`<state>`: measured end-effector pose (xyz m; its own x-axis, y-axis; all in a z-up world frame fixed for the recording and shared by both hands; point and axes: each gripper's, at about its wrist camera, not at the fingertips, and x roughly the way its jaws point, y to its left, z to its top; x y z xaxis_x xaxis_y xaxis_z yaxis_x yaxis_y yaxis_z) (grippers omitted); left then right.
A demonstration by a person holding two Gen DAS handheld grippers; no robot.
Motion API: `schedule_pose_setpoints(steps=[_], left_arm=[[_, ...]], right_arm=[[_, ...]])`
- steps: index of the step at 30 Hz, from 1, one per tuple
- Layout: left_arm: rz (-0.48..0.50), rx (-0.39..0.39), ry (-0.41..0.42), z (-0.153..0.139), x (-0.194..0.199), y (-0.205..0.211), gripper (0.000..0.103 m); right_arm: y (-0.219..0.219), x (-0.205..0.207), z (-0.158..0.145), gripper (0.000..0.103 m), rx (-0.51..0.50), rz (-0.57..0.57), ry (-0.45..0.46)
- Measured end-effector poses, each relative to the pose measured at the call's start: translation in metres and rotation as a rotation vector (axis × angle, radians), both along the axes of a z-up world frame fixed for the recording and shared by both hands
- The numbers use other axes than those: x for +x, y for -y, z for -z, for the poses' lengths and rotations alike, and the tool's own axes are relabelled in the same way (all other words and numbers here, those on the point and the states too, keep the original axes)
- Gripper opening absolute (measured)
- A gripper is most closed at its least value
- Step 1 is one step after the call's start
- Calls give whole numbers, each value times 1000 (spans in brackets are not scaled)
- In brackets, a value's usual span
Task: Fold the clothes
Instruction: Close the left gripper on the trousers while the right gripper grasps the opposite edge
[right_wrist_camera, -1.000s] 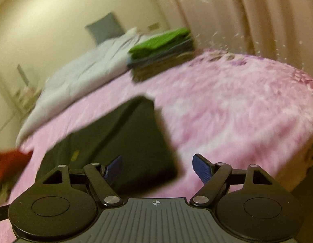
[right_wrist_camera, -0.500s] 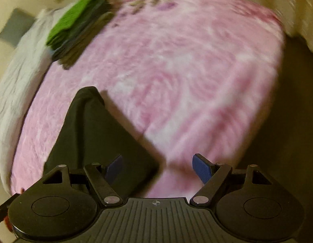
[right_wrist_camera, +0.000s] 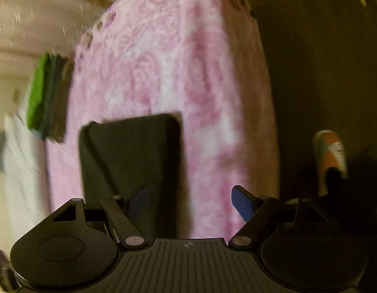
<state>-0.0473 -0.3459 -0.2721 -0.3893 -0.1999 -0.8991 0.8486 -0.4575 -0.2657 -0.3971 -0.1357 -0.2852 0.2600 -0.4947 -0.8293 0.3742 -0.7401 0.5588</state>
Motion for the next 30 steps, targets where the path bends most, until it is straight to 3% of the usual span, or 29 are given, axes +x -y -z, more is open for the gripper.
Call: schedule_pose_setpoints(steps=[3, 11, 12, 13, 15, 16, 17, 18, 20, 25, 30], left_arm=[[27, 54, -49, 16, 2, 23, 54], [71, 218, -124, 67, 7, 57, 55], [72, 232, -145, 70, 8, 59, 53], [74, 246, -166, 72, 9, 61, 51], [79, 273, -209, 76, 10, 64, 40], [91, 277, -223, 76, 10, 64, 37], [107, 276, -233, 76, 9, 64, 30], [124, 274, -242, 75, 9, 64, 10], [137, 249, -250, 70, 11, 63, 0], [126, 156, -294, 52, 33, 59, 0], [137, 124, -259, 69, 36, 53, 2]], right_arm=[[-5, 8, 12, 78, -60, 92, 39], [-17, 31, 42, 78, -157, 241, 137], [-17, 34, 44, 77, -169, 247, 140], [-16, 36, 46, 66, -179, 253, 144], [-13, 39, 52, 55, -192, 261, 154], [-12, 40, 54, 54, -199, 265, 160], [-10, 41, 57, 53, -205, 268, 162], [-9, 43, 58, 41, -210, 266, 157], [-5, 45, 58, 29, -209, 251, 139], [-3, 55, 48, 13, -215, 201, 38], [5, 65, 42, 12, -186, 100, -72]])
